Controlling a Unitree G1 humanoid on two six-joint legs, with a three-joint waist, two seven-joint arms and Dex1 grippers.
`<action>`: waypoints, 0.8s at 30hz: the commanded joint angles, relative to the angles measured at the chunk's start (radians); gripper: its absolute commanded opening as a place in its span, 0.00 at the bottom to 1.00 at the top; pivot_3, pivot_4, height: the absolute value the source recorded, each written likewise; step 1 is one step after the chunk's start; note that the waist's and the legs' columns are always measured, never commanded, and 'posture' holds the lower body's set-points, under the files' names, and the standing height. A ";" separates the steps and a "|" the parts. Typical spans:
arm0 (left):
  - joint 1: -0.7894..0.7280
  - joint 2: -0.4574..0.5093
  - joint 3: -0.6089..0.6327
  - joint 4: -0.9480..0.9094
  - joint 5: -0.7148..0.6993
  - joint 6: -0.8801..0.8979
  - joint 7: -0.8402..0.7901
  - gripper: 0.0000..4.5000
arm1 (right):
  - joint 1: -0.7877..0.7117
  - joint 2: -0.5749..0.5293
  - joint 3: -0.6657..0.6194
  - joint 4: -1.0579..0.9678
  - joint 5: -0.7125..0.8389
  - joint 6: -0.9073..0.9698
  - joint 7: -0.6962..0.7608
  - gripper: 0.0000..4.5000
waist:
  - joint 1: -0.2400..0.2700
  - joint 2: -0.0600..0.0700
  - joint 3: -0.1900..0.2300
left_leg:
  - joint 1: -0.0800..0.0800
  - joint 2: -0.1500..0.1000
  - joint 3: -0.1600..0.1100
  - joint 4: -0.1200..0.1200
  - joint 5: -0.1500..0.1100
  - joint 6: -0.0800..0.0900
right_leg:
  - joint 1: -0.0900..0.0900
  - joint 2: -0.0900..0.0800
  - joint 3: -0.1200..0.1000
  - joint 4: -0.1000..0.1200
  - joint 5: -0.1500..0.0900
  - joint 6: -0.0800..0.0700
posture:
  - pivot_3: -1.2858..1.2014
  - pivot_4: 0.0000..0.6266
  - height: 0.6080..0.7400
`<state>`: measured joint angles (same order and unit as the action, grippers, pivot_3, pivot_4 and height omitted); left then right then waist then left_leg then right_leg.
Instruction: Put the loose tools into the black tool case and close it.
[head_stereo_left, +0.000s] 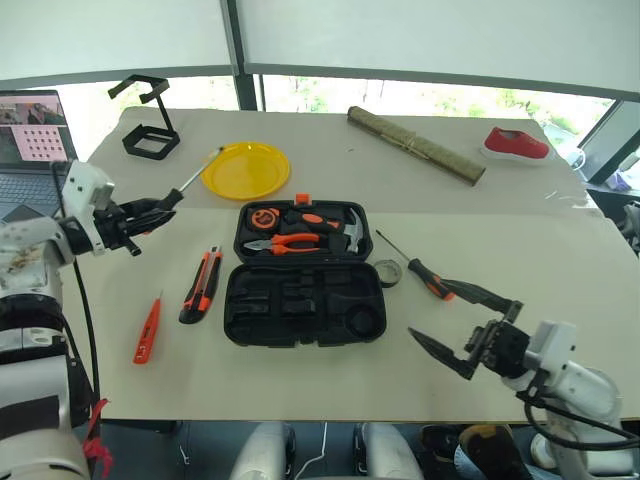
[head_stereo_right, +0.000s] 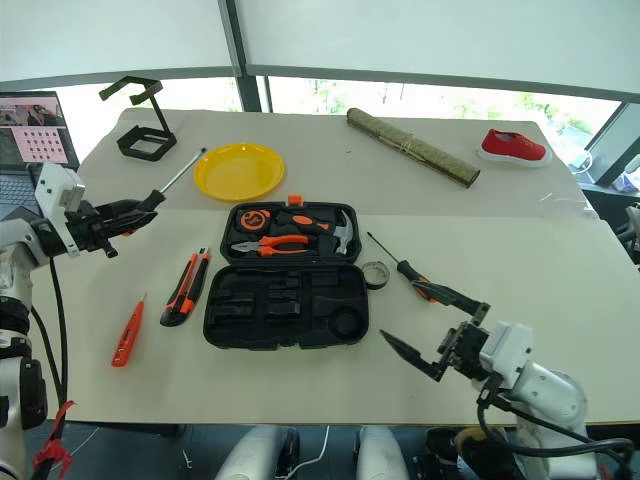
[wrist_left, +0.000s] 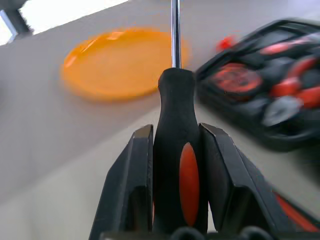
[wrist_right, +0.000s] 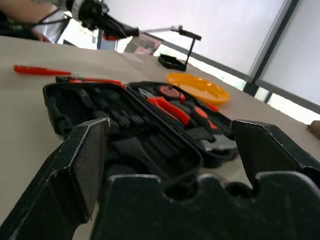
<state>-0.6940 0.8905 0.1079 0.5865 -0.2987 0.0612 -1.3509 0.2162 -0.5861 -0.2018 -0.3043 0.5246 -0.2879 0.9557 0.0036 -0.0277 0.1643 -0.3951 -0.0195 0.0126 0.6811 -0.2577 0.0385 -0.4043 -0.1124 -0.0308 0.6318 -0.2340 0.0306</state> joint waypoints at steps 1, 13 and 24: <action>0.050 0.035 -0.115 -0.289 0.009 0.150 -0.076 0.20 | -0.002 -0.025 -0.038 -0.041 0.047 0.046 0.001 1.00 | 0.003 0.000 0.000 | 0.000 0.000 0.000 0.000 0.000 0.000 | 0.000 0.000 0.001 0.000 0.000 0.000 | 0.52 0.24 1.00; 0.045 -0.062 -0.369 -0.532 0.237 0.292 0.091 0.20 | -0.138 -0.105 0.041 -0.199 0.054 0.444 -0.159 1.00 | 0.007 0.000 0.001 | 0.000 0.001 0.003 0.001 0.000 0.001 | -0.001 0.005 0.006 0.000 0.000 0.000 | 0.52 0.24 1.00; 0.003 -0.094 -0.429 -0.467 0.319 0.243 0.092 0.20 | -0.123 -0.090 0.050 -0.252 0.043 0.486 -0.173 1.00 | 0.007 0.000 0.001 | -0.002 0.001 0.003 0.004 -0.001 0.003 | -0.002 0.005 0.006 0.000 0.000 0.002 | 0.52 0.24 1.00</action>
<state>-0.6701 0.7952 -0.3126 0.1226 0.0025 0.3277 -1.2547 0.0940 -0.6786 -0.1412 -0.5164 0.5705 0.1914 0.7910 0.0110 -0.0274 0.1649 -0.3969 -0.0184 0.0157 0.6853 -0.2587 0.0415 -0.4059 -0.1075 -0.0248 0.6319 -0.2336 0.0326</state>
